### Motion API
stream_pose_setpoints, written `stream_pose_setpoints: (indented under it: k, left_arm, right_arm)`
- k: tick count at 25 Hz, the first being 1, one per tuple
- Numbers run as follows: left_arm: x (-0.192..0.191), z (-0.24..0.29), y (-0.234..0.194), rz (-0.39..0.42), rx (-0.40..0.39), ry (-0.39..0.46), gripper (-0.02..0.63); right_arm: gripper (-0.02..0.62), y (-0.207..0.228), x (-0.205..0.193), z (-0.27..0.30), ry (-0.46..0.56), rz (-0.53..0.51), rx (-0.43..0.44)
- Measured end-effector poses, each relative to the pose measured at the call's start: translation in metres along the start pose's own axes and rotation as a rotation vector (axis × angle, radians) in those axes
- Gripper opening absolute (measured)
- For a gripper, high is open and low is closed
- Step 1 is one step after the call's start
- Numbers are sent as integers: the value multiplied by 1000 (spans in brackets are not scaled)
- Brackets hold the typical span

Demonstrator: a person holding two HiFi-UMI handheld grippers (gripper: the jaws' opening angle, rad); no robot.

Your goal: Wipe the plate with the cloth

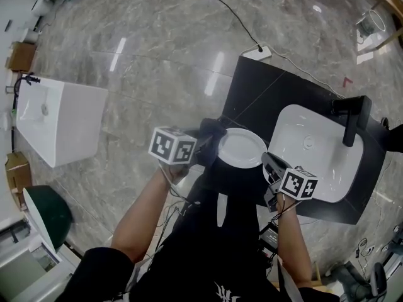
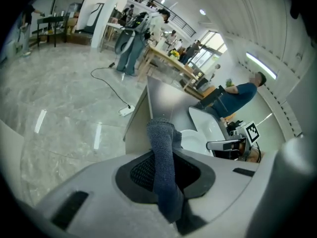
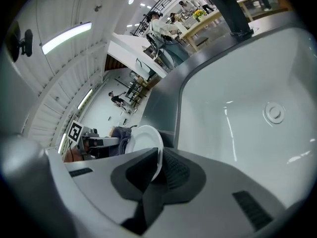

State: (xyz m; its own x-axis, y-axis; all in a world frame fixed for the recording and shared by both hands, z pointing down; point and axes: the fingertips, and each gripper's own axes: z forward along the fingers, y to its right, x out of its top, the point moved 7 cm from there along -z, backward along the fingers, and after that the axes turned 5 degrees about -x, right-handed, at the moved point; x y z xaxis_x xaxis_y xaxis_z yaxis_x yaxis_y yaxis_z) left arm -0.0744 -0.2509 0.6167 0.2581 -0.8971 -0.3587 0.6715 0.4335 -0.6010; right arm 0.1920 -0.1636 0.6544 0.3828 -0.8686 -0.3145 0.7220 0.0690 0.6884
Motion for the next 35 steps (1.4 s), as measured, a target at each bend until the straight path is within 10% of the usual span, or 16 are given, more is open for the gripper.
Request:
stream_pose_setpoints:
  k: [14,21,29,35]
  left_arm:
    - [6,-53,32,59,-62,212,58]
    - [8,-59,60,139,-232,380,58]
    - [-3,-139,154,379,-595,656,60]
    - [-34,-195,205,488,-657,749,60]
  right_arm:
    - [104,-4,3,0,55,-74,43]
    - [8,3,17,-52,328,-145,-17]
    - [5,-152,20,-185,656,-500,292]
    - [5,-235,-20,-250,723,-679,433]
